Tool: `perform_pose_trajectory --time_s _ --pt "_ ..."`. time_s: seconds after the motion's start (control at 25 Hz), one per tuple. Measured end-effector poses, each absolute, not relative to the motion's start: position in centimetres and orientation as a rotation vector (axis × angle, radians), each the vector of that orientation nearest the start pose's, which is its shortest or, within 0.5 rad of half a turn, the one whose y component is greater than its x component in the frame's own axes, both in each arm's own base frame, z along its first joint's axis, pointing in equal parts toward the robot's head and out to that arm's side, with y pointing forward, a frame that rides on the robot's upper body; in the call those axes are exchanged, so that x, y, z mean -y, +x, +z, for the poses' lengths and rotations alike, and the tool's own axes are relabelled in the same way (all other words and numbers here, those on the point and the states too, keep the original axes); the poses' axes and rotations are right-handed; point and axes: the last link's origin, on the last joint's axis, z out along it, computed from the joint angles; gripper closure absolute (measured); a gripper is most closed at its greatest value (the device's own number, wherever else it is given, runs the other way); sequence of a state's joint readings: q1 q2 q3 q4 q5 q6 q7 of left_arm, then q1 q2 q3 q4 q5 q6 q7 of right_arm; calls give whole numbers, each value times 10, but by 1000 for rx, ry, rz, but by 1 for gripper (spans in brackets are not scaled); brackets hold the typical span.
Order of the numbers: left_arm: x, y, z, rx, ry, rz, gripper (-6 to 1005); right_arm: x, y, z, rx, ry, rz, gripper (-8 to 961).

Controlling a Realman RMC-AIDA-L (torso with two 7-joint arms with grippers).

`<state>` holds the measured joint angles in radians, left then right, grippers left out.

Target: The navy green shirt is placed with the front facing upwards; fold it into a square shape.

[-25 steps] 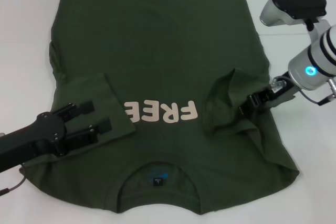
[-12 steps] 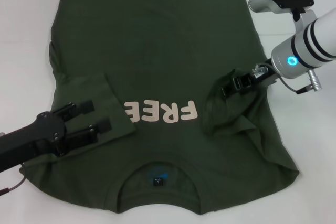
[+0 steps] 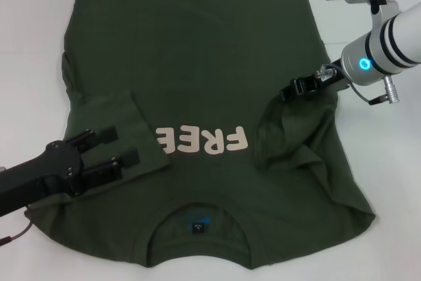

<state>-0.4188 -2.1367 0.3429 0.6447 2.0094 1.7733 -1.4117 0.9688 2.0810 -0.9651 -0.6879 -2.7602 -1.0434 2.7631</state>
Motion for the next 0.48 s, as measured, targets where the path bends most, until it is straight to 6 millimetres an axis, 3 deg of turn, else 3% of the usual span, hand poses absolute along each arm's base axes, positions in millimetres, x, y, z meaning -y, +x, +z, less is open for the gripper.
perform_pose_trajectory --time_s 0.48 --pt "-281 -286 18 865 -2462 -1099 95 -461 193 -28 -1304 -2104 -162 394"
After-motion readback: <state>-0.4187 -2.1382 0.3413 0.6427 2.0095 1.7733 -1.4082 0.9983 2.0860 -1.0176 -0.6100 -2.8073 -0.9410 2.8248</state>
